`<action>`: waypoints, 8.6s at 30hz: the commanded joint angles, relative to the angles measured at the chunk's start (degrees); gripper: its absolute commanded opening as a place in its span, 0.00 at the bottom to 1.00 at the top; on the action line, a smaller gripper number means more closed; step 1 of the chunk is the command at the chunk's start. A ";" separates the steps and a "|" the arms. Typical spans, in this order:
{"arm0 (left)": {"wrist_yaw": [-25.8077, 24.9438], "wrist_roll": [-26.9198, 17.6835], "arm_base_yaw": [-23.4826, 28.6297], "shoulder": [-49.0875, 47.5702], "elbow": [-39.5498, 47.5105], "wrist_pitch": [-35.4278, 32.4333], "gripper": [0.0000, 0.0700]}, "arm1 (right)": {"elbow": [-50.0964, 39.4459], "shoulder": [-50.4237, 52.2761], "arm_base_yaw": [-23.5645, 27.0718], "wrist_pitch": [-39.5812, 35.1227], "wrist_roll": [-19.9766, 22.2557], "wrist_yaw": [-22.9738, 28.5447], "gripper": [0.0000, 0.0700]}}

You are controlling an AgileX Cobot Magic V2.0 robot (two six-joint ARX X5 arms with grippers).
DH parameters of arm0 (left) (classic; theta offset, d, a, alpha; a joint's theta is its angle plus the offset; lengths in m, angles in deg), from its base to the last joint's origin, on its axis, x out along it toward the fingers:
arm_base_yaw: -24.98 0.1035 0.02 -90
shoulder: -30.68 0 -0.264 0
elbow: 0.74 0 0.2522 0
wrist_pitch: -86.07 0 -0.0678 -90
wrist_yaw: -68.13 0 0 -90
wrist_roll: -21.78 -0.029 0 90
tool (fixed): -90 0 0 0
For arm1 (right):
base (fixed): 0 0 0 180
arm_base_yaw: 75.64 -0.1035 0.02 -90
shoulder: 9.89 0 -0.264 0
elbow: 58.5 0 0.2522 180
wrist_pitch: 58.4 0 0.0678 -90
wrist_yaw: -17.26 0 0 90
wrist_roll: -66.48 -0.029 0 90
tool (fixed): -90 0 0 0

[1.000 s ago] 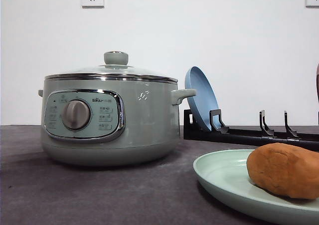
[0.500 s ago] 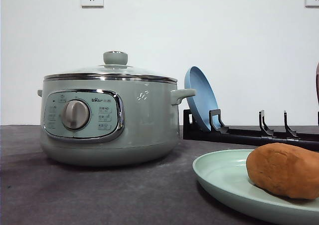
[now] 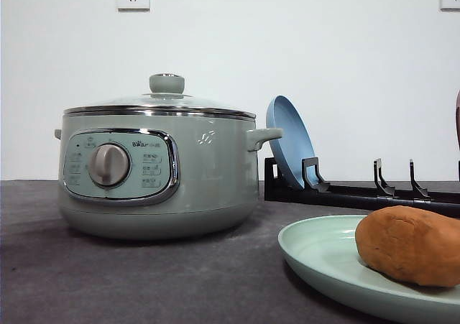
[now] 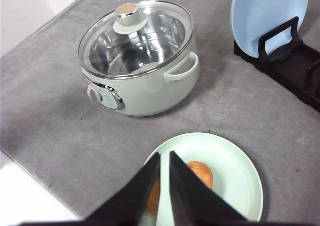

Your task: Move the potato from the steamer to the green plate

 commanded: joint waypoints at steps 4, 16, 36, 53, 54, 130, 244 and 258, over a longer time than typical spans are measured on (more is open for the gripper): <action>-0.26 -0.61 -0.26 0.35 -0.39 -0.63 0.00 | 0.61 -0.11 -0.31 -0.63 -0.02 -0.02 0.03; -0.72 -1.07 9.02 -3.45 6.95 -7.96 0.00 | 0.61 -0.11 -0.33 -0.63 -0.02 0.00 0.03; 2.45 -3.87 26.80 -25.24 51.98 -34.25 0.00 | 0.61 -0.11 -0.31 -0.63 -0.02 -0.01 0.03; 9.79 -2.34 24.33 -25.27 56.63 -40.81 0.00 | 0.61 -0.11 -0.31 -0.63 -0.02 0.00 0.03; 9.79 -2.36 24.33 -25.26 56.63 -39.92 0.00 | 0.61 -0.11 -0.32 -0.63 -0.02 0.00 0.03; 9.35 -5.18 24.44 -25.24 56.61 -39.65 0.00 | -58.01 29.51 28.02 -46.46 11.25 7.71 0.02; 9.35 -5.18 24.44 -25.24 56.61 -39.63 0.00 | -58.01 29.51 28.02 -47.41 11.26 7.67 0.02; 9.35 -5.18 24.44 -25.24 56.61 -39.64 0.00 | -58.01 29.51 28.02 -47.41 11.26 7.67 0.02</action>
